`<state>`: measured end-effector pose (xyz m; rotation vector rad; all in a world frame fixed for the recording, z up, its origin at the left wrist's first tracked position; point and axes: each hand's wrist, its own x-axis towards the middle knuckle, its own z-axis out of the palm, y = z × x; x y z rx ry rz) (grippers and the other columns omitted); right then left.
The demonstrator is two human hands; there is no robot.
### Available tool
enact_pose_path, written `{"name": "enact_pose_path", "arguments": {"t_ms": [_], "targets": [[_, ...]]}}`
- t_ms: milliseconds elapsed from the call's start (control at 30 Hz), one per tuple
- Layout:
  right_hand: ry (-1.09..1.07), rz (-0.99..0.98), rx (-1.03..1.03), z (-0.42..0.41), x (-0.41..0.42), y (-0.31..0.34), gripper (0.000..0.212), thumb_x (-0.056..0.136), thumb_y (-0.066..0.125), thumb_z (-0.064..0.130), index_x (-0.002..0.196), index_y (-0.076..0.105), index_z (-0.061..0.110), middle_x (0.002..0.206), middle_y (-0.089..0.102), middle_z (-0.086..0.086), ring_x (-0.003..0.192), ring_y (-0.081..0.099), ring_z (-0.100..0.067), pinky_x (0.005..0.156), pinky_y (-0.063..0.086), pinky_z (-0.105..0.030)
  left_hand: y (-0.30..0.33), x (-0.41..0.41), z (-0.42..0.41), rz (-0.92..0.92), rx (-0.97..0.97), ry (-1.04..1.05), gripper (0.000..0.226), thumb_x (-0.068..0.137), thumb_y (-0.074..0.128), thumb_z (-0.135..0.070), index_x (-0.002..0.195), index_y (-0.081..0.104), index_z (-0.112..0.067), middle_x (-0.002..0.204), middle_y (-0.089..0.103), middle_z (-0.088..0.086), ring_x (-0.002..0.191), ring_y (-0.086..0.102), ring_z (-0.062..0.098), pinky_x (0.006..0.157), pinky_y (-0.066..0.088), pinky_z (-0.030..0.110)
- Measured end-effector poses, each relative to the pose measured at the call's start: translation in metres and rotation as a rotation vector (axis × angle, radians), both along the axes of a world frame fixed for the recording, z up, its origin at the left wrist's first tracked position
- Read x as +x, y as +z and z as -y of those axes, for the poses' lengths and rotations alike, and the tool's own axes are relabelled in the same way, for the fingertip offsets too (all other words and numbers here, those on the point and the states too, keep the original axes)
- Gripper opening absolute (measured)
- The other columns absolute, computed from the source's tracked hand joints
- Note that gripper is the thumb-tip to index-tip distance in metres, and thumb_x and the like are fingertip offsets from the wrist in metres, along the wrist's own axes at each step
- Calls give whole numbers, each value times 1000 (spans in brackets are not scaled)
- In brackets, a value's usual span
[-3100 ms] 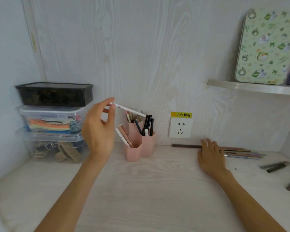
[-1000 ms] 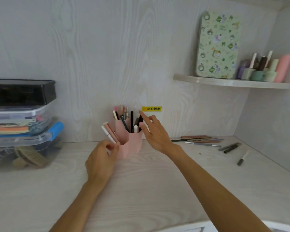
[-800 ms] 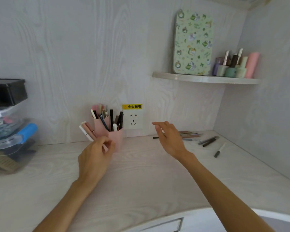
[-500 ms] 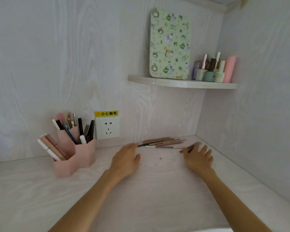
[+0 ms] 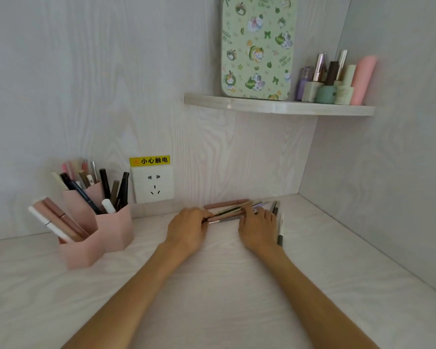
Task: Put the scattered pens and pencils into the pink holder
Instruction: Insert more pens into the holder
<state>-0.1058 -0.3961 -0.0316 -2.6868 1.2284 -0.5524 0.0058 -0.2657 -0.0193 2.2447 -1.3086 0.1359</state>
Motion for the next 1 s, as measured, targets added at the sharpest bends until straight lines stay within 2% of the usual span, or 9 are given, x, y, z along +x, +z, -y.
{"name": "enact_pose_path", "arguments": {"t_ms": [100,300,433,500,600,700,767,833,1000], "targets": [[55,123,-11,-5,-5,3,31,95,41,22,124,50,19,124,54,-13,114,50,-30,101,36,-37,3,1,-29,-106,-60,76,29,87,60,-22,115,62,-27,110,68,-5,103,61,15,84,45,26],[123,215,-98,-25,-14,12,21,90,56,24,105,70,23,115,65,-5,104,58,-25,94,43,-36,5,-4,-82,9,-70,167,17,90,58,-23,102,69,-27,101,71,-8,90,63,10,72,44,23],[133,275,-145,-41,-13,16,20,87,61,30,101,72,20,111,67,-5,103,57,-25,93,41,-35,17,-11,-109,47,-338,158,16,91,59,-19,104,66,-23,95,69,-6,87,62,8,71,49,24],[159,349,-100,-53,-7,18,20,86,63,29,101,71,18,109,67,-5,104,58,-25,91,44,-36,29,-16,-127,49,-503,159,16,89,62,-21,104,66,-23,92,68,-10,82,62,0,69,49,16],[253,539,134,-73,5,23,17,82,69,24,98,73,21,96,73,-1,91,65,-17,80,51,-32,54,-17,-152,-2,-769,175,18,84,69,-23,101,65,-25,87,67,-18,77,64,-6,69,45,3],[319,730,504,-93,22,28,18,79,72,15,96,74,10,86,74,-10,73,64,-15,78,53,-29,86,-5,-181,-3,-1052,204,17,79,74,-25,94,65,-25,84,68,-16,77,66,-3,73,49,9],[315,847,716,-101,30,28,18,79,72,11,96,73,6,82,71,-12,66,61,-12,69,53,-17,107,8,-199,60,-1191,236,15,80,74,-27,90,63,-28,82,68,-17,76,67,-1,72,51,13],[315,924,839,-104,31,27,15,81,68,6,96,72,8,84,69,-12,66,61,-12,57,50,-6,126,22,-210,150,-1269,258,13,80,74,-29,88,63,-25,80,66,-18,74,66,-2,70,52,13],[362,1032,938,-107,31,24,21,85,60,-3,105,66,-3,89,65,-16,62,64,-12,57,52,-7,141,54,-205,255,-1227,301,14,82,71,-31,86,68,-17,77,65,-17,71,65,-3,68,53,15]]}}
